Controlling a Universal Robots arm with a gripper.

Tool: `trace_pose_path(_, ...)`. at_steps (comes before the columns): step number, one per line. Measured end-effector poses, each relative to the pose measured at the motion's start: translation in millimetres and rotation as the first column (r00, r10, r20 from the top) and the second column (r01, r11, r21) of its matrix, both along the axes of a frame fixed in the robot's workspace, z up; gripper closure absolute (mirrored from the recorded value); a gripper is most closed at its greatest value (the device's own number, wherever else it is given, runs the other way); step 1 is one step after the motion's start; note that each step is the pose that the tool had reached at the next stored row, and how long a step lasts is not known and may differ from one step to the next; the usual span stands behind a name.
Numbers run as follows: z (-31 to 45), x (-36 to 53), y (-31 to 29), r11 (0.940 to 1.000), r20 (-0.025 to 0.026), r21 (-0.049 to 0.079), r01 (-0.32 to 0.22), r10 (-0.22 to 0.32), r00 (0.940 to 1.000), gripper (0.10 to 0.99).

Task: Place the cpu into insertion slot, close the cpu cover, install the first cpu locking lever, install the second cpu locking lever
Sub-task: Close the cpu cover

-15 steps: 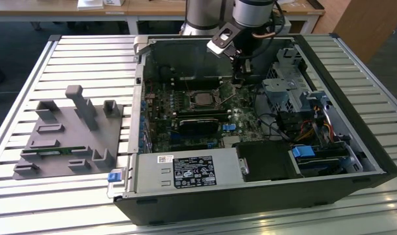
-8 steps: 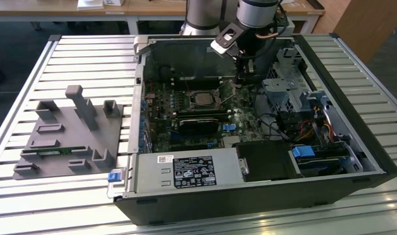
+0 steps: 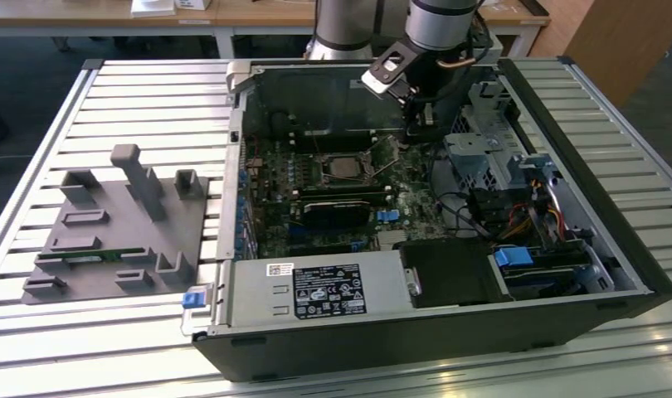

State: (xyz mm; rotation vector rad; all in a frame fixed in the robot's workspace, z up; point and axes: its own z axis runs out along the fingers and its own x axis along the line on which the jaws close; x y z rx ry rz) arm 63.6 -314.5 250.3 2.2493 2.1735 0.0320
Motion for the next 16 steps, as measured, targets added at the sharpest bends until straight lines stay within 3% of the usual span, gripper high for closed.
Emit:
trace_pose_path(7, -5.6, -0.4, 0.0, 1.0000, -0.0003, 0.000, 0.000, 0.000, 1.0000, 0.965)
trace_pose_path(16, -6.1, -12.2, -0.1, 1.0000, -0.0002, 0.000, 0.000, 0.000, 1.0000, 0.965)
